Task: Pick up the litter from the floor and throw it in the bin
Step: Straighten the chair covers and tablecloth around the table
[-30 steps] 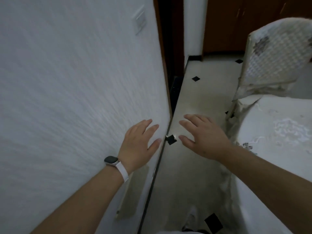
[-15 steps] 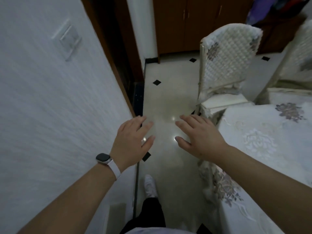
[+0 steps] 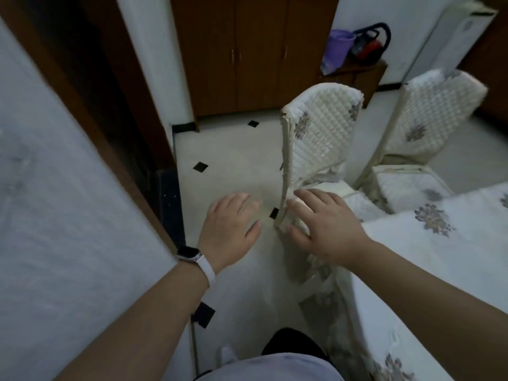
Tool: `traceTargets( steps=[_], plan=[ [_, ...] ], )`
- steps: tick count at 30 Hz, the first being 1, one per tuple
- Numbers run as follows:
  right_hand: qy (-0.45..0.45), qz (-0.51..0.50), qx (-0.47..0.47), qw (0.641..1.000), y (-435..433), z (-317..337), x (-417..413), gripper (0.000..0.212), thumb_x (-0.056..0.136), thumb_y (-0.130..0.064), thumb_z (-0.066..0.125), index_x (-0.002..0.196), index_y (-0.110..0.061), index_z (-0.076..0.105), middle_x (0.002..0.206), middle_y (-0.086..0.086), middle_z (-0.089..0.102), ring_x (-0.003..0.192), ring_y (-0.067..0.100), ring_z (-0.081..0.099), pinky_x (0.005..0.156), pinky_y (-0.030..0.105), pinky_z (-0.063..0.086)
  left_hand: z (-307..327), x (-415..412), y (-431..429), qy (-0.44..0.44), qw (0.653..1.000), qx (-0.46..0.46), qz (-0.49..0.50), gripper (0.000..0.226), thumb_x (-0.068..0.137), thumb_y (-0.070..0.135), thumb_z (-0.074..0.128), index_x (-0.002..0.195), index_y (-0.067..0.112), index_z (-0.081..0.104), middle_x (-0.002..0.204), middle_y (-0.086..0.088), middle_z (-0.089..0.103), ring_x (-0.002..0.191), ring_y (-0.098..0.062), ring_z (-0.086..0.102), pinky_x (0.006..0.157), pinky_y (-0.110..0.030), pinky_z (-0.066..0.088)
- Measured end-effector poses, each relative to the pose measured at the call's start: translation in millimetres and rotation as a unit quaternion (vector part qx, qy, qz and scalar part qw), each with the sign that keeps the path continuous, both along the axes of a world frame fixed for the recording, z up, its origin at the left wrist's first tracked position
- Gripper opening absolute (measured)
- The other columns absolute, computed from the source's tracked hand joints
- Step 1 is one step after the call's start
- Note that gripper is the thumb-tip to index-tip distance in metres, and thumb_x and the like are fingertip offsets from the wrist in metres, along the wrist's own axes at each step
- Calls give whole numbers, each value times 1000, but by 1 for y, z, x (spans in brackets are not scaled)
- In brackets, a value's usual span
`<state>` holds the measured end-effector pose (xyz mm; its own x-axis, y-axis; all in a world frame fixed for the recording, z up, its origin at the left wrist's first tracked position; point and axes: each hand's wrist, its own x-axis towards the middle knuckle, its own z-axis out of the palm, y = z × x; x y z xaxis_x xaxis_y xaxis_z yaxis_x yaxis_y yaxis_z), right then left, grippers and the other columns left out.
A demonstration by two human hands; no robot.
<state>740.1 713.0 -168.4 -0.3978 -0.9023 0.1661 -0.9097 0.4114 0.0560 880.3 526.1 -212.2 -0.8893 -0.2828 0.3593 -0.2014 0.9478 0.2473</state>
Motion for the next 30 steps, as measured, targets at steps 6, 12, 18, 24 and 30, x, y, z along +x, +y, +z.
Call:
traceTargets(
  steps=[6,12,18,24,30],
  plan=[
    [-7,-35,-25,999,-41,-13,-56,53,93,-53,40,124,-17,64,131,9,61,121,30,55,99,39,35,2,-68,-51,-16,998,-8,-53,46,92,43,46,128,18,61,135,-8,57,125,-28,52,103,-45,40],
    [-21,-14,-35,999,-110,-41,-132,54,93,-54,41,126,-17,62,133,9,60,120,30,55,98,43,41,-6,-133,-119,-51,997,-19,-48,46,93,43,46,129,18,59,137,-8,56,128,-27,50,107,-44,34],
    [-32,29,-64,997,-198,-41,-228,52,90,-52,45,122,-15,63,129,12,61,115,32,58,95,43,45,7,-209,-198,-73,996,-43,-13,46,92,43,49,130,19,60,137,-6,56,128,-26,50,107,-43,35],
    [-18,69,-96,993,-261,-28,-308,49,90,-49,49,120,-13,64,128,13,62,115,33,58,94,44,45,21,-277,-249,-63,995,-74,-3,44,94,41,52,131,18,60,138,-7,55,130,-25,48,109,-43,32],
    [-17,41,-122,992,-295,-36,-355,50,90,-50,48,119,-13,65,127,13,63,113,33,59,93,43,45,22,-329,-291,-79,995,-67,-11,46,94,43,48,131,19,60,137,-6,56,130,-25,49,108,-43,34]
  ],
)
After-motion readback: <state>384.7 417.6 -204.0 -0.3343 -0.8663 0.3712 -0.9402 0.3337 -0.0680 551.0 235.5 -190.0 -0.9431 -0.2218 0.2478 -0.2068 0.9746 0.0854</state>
